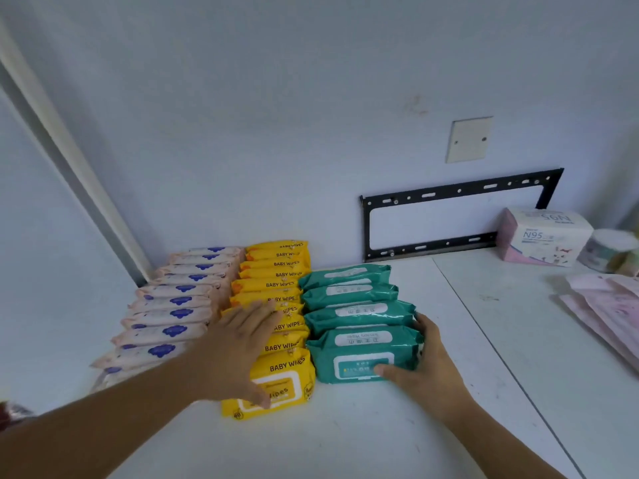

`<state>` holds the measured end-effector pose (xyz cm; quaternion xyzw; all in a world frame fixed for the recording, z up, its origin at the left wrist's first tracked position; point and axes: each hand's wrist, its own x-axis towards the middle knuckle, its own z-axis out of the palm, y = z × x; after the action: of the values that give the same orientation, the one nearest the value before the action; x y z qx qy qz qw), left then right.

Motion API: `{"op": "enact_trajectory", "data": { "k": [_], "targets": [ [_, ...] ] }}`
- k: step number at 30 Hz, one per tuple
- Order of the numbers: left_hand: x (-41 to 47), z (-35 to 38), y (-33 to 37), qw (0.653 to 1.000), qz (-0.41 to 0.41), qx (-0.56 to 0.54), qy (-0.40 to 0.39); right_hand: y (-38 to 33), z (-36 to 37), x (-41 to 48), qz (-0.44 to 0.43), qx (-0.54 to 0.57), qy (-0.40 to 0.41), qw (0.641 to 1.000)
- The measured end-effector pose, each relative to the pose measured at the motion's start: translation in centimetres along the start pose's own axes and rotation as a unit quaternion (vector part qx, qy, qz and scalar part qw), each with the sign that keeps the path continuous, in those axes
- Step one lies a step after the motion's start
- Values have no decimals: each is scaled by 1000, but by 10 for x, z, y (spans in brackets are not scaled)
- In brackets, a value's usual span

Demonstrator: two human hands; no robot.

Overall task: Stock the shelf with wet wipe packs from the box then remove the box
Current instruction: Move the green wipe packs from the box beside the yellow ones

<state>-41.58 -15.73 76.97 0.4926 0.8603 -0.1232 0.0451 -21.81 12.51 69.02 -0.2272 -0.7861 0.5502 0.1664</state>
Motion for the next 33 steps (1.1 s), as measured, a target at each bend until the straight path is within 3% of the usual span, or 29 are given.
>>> {"op": "enact_trajectory", "data": {
  "k": [10, 16, 20, 22, 24, 26, 29, 31, 33],
  "targets": [
    [-7, 27, -18, 996, 47, 48, 56, -10, 9, -6, 36, -44, 37, 998],
    [-28, 32, -21, 997, 31, 1, 77, -21, 13, -21, 55, -66, 73, 994],
    [-72, 20, -51, 988, -69, -97, 101, -50, 18, -38, 11, -97, 204, 974],
    [-98, 26, -74, 978, -137, -111, 108, -71, 32, -48, -62, -120, 232, 963],
    [-122, 41, -90, 973, -186, -110, 82, -84, 57, -55, -150, -197, 202, 948],
    [-136, 56, -97, 970, -215, -103, 47, -90, 87, -55, -208, -283, 111, 930],
    [-141, 69, -98, 957, -260, -116, 49, -96, 135, -49, -255, -409, -16, 876],
    [-134, 68, -98, 948, -275, -145, 71, -98, 159, -39, -278, -484, -47, 828],
    [-127, 65, -98, 939, -282, -178, 82, -100, 173, -28, -279, -523, -62, 803]
  ]
}}
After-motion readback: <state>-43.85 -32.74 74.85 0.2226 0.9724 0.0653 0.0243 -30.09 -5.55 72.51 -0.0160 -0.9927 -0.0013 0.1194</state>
